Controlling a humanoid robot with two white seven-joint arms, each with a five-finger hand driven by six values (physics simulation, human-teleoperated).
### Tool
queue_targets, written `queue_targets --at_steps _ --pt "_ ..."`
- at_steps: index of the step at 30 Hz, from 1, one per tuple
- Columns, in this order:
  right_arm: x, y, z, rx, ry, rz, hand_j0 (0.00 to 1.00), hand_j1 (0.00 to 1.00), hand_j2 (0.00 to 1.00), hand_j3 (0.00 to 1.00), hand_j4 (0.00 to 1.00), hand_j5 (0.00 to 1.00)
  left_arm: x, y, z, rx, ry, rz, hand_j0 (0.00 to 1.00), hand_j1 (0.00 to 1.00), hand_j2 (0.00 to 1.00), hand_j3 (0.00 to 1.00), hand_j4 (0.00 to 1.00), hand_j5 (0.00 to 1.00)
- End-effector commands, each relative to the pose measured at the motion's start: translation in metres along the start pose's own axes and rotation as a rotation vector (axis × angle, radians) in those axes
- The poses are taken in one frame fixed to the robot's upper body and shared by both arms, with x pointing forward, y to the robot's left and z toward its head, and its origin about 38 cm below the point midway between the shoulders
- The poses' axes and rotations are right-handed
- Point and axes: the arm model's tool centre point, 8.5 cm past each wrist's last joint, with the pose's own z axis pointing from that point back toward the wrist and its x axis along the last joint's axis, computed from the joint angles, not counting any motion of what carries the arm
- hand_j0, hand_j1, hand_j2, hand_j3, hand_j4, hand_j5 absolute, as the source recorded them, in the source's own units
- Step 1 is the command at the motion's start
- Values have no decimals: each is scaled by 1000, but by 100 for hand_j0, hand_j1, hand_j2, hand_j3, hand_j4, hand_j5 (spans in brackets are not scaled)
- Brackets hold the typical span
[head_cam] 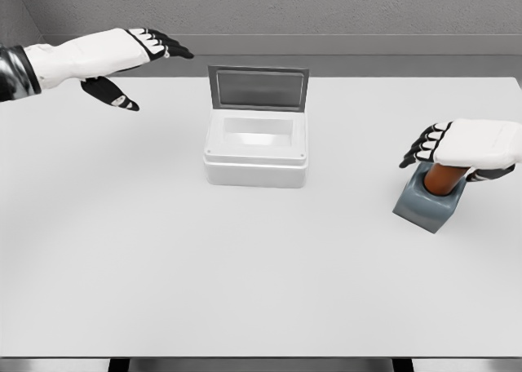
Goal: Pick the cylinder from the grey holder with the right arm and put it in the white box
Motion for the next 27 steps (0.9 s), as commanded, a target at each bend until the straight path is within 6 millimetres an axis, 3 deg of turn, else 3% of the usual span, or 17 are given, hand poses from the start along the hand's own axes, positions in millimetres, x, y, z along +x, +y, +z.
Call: queue_targets --at_steps 1,3,7,15,27 --pt "3 -2 1 -2 -4 8 90 90 90 90 90 90 0 1 0 8 -3 13 100 100 100 100 100 100" --pt "4 -2 1 -2 -7 9 90 90 90 90 90 90 -1 2 4 11 3 15 100 100 100 100 100 100" --pt "3 -2 1 3 -3 14 75 75 75 75 75 75 -1 3 4 11 3 13 100 100 100 100 100 100" --pt "3 -3 0 1 -4 15 55 55 55 55 55 55 -2 0 4 -1 7 12 100 100 100 100 100 100" --pt "0 -9 6 -7 10 30 53 53 53 53 53 53 -3 3 8 1 11 8 100 100 100 100 100 100"
